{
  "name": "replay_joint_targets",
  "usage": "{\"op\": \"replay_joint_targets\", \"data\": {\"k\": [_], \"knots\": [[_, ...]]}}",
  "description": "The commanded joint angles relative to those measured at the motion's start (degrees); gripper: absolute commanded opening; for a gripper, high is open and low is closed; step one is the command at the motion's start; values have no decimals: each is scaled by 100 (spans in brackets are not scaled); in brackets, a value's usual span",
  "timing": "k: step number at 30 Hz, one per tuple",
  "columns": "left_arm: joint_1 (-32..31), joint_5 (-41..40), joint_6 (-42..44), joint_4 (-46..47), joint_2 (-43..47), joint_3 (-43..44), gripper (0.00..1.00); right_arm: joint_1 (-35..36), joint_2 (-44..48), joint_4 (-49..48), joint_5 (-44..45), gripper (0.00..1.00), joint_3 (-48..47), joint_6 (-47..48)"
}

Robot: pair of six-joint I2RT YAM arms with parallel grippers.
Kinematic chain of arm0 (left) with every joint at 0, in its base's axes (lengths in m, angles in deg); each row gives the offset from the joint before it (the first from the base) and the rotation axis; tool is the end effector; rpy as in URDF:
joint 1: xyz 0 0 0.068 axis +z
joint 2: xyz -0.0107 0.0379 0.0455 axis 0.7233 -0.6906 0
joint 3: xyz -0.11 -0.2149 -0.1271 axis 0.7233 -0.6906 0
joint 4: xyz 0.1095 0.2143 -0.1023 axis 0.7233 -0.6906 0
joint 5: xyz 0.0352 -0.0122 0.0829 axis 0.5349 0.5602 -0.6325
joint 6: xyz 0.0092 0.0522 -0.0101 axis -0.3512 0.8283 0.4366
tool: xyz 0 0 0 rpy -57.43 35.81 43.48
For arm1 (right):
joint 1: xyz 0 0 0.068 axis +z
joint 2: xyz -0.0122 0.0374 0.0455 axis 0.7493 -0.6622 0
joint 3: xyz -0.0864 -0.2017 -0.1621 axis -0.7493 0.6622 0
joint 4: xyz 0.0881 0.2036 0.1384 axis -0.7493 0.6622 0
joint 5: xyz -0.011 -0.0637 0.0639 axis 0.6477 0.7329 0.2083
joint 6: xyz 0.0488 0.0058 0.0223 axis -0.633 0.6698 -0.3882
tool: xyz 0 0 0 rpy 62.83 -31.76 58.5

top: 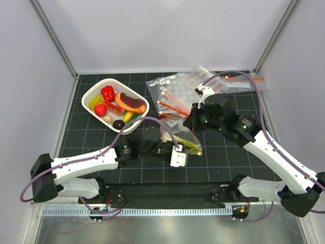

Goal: Place the food in the zip-top bag and seal the zipper
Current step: Place the fake vegetable in the zipper food storage bag.

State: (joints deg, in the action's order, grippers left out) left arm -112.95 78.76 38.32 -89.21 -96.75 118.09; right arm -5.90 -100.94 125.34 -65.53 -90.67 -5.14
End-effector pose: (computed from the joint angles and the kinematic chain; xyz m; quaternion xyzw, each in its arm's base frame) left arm 0.0963 -0.2580 0.3154 0.6831 0.4106 -0.3169 0.5141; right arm 0.1652 0.1511 0.3868 -0.1161 0.8735 0.2627 0.3930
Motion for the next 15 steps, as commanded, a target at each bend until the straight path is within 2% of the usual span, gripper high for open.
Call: {"op": "replay_joint_targets", "data": {"k": [1,6,10,15], "knots": [[-25,-144,-301,496,-217,305,37,-9,3,-398,-222,1,13,20],[-34,-488,-600,743,-314,332,34,-18,-23,-398,-222,1,48,46],[-25,-382,-714,1024,-209,209,42,-9,-32,-398,-214,1,57,55],[-34,-277,-838,1235,-121,94,43,-9,-32,-416,-222,1,66,37]]}}
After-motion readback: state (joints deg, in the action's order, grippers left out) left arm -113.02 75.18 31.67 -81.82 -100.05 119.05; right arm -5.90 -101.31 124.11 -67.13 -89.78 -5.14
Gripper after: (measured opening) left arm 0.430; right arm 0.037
